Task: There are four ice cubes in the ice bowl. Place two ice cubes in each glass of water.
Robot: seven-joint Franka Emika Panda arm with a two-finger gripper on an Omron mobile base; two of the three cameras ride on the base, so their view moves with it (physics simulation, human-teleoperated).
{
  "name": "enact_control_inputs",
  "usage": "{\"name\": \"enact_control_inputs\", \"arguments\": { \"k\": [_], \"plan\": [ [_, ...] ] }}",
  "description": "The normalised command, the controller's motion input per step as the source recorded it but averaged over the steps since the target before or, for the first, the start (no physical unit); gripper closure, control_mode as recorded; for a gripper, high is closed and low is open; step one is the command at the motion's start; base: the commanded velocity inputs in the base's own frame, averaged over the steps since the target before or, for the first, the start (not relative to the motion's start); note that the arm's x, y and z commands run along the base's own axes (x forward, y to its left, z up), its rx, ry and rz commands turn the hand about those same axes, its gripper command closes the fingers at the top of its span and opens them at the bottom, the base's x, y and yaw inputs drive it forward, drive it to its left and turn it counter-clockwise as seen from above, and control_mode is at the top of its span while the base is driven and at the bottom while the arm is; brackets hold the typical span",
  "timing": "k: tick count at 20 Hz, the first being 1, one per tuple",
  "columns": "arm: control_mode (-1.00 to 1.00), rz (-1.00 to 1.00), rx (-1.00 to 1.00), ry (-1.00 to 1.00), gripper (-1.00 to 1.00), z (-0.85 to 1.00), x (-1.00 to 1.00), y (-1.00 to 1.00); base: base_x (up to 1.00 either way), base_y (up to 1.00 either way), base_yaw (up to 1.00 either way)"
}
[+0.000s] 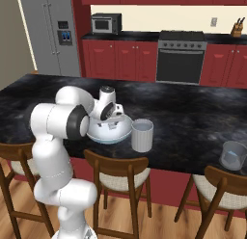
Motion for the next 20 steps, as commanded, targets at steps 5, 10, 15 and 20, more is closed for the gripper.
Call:
{"name": "enact_control_inputs", "arguments": {
  "k": [5,10,15,20],
  "plan": [
    [-1.00,0.00,0.00,0.00,-1.00,-0.28,0.48,-0.13,0.00,0.00,0.00],
    [-1.00,0.00,0.00,0.00,-1.00,-0.33,0.20,-0.07,0.00,0.00,0.00],
    [-1.00,0.00,-0.02,0.00,-1.00,-0.32,0.08,0.01,0.00,0.00,0.00],
    [-1.00,0.00,-0.01,0.00,-1.00,-0.21,0.04,0.00,0.00,0.00,0.00]
  ]
}}
